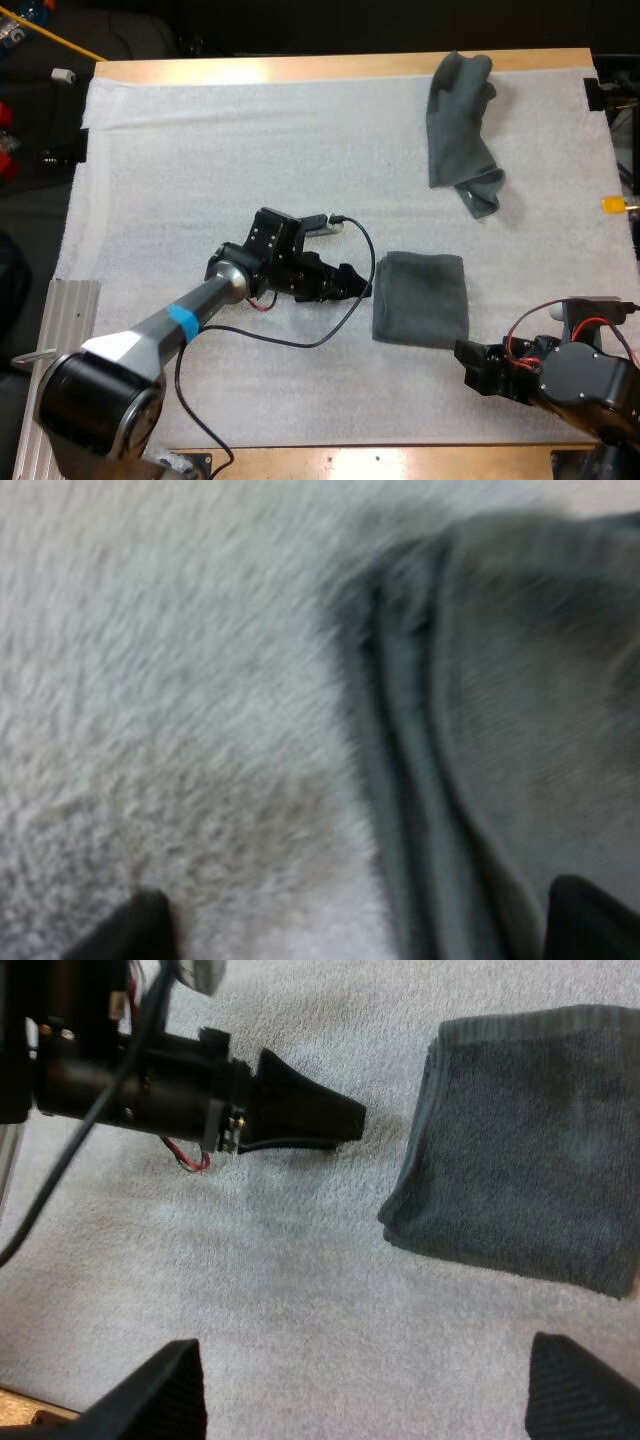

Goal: Pick towel from pile, fold and stack

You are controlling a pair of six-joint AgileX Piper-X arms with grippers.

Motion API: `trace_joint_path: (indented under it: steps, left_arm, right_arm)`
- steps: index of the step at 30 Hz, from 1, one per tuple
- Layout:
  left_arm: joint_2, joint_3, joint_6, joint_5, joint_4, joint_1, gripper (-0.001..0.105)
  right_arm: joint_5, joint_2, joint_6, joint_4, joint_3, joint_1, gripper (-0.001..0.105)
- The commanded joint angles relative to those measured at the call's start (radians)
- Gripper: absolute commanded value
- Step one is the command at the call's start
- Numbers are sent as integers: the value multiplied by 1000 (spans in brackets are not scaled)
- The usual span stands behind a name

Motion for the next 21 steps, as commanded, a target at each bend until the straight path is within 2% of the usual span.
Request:
trace_joint_path:
  steps: [1, 6, 14, 21]
  left_arm:
    - [4, -5, -5, 13, 12, -6, 72]
    - [6, -21, -5, 14, 32, -22, 72]
    - [12, -31, -18, -64, 49, -121, 72]
    - [55, -95, -59, -61, 53, -213, 72]
  right_arm:
    - [16, -1, 5, 10, -2, 2, 64]
    - [16, -1, 5, 10, -2, 2, 64]
    - [14, -1, 5, 10, -2, 2, 64]
    - [10, -1, 5, 17, -2, 2, 64]
